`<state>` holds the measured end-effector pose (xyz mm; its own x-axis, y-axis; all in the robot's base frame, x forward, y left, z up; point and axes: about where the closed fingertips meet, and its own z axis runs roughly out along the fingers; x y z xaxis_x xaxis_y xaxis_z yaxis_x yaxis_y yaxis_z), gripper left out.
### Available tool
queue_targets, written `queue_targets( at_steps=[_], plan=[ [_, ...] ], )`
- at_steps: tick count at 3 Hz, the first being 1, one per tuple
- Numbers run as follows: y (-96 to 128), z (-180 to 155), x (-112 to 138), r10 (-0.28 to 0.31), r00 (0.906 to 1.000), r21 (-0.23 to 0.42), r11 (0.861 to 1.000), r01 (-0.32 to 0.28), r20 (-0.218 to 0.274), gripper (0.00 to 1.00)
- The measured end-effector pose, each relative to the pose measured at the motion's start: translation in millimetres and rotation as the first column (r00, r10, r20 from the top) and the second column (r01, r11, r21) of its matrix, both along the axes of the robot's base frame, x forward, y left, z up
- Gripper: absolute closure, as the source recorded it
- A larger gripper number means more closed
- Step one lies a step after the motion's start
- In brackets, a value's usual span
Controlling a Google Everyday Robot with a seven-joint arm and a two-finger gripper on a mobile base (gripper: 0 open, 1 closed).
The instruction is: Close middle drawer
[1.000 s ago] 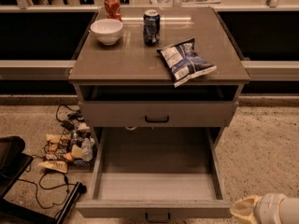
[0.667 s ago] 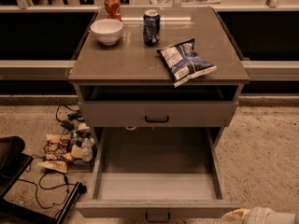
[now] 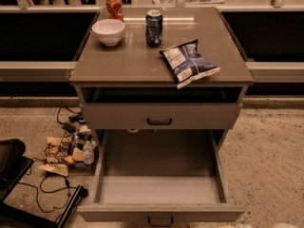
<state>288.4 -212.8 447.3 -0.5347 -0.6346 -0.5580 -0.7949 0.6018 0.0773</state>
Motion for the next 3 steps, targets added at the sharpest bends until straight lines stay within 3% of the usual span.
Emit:
queue_targets(
  at_steps=[2,3],
  plan=[
    [14,-64,35,-0.025,0.9991,0.072,0.997,0.028,-0.035,1.00],
    [21,-69,76,-0.047,0.9989,0.112,0.993,0.047,0.004,1.00]
  ],
)
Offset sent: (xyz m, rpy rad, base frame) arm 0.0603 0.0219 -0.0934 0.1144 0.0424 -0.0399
